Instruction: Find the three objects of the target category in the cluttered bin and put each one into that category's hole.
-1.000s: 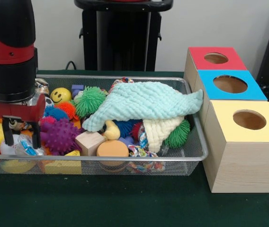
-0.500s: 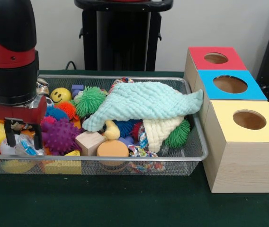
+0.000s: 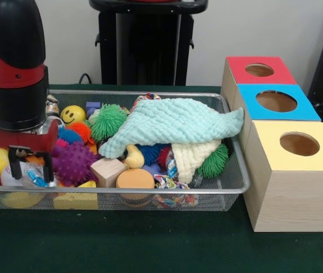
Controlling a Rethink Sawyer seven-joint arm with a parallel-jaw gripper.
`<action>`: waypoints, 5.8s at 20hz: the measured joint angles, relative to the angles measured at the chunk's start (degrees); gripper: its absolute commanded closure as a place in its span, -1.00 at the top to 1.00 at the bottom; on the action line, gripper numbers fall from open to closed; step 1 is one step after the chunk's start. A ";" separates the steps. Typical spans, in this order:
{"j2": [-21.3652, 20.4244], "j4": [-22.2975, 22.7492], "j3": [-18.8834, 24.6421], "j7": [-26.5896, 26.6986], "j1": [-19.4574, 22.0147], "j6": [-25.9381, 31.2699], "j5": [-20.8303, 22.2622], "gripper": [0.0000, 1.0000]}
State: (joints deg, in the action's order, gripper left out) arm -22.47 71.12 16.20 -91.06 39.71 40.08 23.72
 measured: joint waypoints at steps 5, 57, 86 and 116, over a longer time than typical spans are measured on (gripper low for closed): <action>0.20 0.01 -0.02 0.00 0.00 0.00 0.07 1.00; -2.28 1.27 0.00 0.00 0.27 0.00 0.34 -1.00; -5.77 2.12 0.02 0.00 0.29 0.00 0.35 -1.00; -5.78 2.59 0.02 0.00 0.29 0.00 0.35 -1.00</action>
State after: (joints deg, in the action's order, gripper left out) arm -28.24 73.71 16.22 -91.06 40.01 40.08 24.07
